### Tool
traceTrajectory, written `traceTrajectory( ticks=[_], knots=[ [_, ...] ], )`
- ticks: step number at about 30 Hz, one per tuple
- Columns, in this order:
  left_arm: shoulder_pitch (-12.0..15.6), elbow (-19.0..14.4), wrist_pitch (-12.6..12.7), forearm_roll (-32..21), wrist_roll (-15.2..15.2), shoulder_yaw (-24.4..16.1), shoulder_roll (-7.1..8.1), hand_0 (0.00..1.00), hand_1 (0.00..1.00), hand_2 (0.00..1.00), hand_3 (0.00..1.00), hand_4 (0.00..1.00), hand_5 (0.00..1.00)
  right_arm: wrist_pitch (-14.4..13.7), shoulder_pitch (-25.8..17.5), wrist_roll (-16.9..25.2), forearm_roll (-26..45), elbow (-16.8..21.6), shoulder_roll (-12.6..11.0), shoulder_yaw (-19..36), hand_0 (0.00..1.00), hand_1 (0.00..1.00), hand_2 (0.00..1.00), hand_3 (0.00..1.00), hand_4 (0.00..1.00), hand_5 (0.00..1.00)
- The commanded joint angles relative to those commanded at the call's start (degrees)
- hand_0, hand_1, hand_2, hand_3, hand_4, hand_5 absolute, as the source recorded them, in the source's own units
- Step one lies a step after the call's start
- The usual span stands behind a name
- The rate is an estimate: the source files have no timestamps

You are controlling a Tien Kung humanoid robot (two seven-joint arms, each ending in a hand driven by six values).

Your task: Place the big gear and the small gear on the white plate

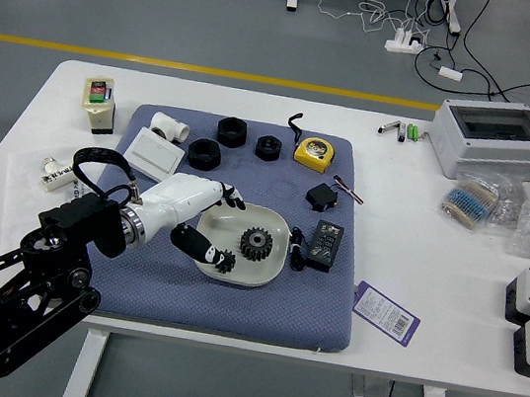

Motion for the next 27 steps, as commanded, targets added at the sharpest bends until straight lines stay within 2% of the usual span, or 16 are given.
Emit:
traceTrajectory(
  ticks=[4,6,9,10,13,15,16,18,21,22,27],
  knots=[
    [0.3,-0.6,1.2,0.4,-0.6,-0.5,0.08,0.695,0.779,0.848,0.777,0.998,0.364,0.0,-0.2,0.1,0.3,0.0,0.0,-0.1,0.623,0.642,0.74,0.547,0.748,0.701],
    [0.4,-0.9,2.8,0.9,-1.3,-1.0,0.18,0.695,0.779,0.848,0.777,0.998,0.364,0.0,-0.2,0.0,0.4,0.0,0.1,-0.4,0.623,0.642,0.74,0.547,0.748,0.701],
    [1.1,-1.1,7.9,1.2,-4.3,-2.3,0.43,0.695,0.779,0.848,0.777,0.998,0.364,-0.1,-0.2,0.0,0.3,0.0,0.1,-0.7,0.623,0.642,0.74,0.547,0.748,0.701],
    [1.5,-1.1,9.9,0.2,-5.5,-3.0,0.56,0.557,0.658,0.711,0.608,0.906,0.324,-0.1,-0.2,0.0,0.4,0.1,0.1,-0.7,0.624,0.643,0.74,0.547,0.749,0.701],
    [2.6,-1.0,16.2,-2.7,-8.8,-5.4,0.79,0.557,0.658,0.711,0.608,0.906,0.324,-0.1,-0.3,0.0,0.5,0.1,0.1,-0.7,0.624,0.643,0.74,0.547,0.749,0.701],
    [3.3,-1.0,19.4,-5.3,-10.7,-7.7,0.9,0.557,0.658,0.711,0.608,0.906,0.324,0.0,-0.2,0.0,0.3,0.3,0.1,-0.8,0.624,0.643,0.74,0.547,0.749,0.701],
    [3.4,-1.0,19.9,-6.0,-11.0,-8.1,0.91,0.52,0.609,0.63,0.596,0.823,0.306,0.0,-0.1,0.0,0.2,0.3,0.1,-0.8,0.62,0.643,0.74,0.547,0.748,0.7],
    [4.2,-1.4,21.5,-9.8,-12.4,-10.5,0.92,0.52,0.609,0.63,0.596,0.823,0.306,0.0,0.1,0.0,0.1,0.4,0.1,-1.3,0.62,0.643,0.74,0.547,0.748,0.7],
    [5.7,-2.3,22.3,-16.7,-13.7,-14.3,0.96,0.52,0.609,0.63,0.596,0.823,0.306,0.0,0.4,0.0,0.0,0.5,-0.1,-1.8,0.62,0.643,0.74,0.547,0.748,0.7],
    [6.1,-2.6,22.4,-19.3,-13.9,-15.5,1.01,0.542,0.624,0.646,0.604,0.82,0.366,0.0,0.4,0.0,0.0,0.6,-0.2,-1.9,0.621,0.643,0.74,0.547,0.748,0.703],
    [8.6,-4.2,17.6,-31.3,-13.6,-21.9,2.02,0.542,0.624,0.646,0.604,0.82,0.366,0.0,0.7,0.1,0.0,0.5,-0.4,-2.2,0.621,0.643,0.74,0.547,0.748,0.703]
  ],
)
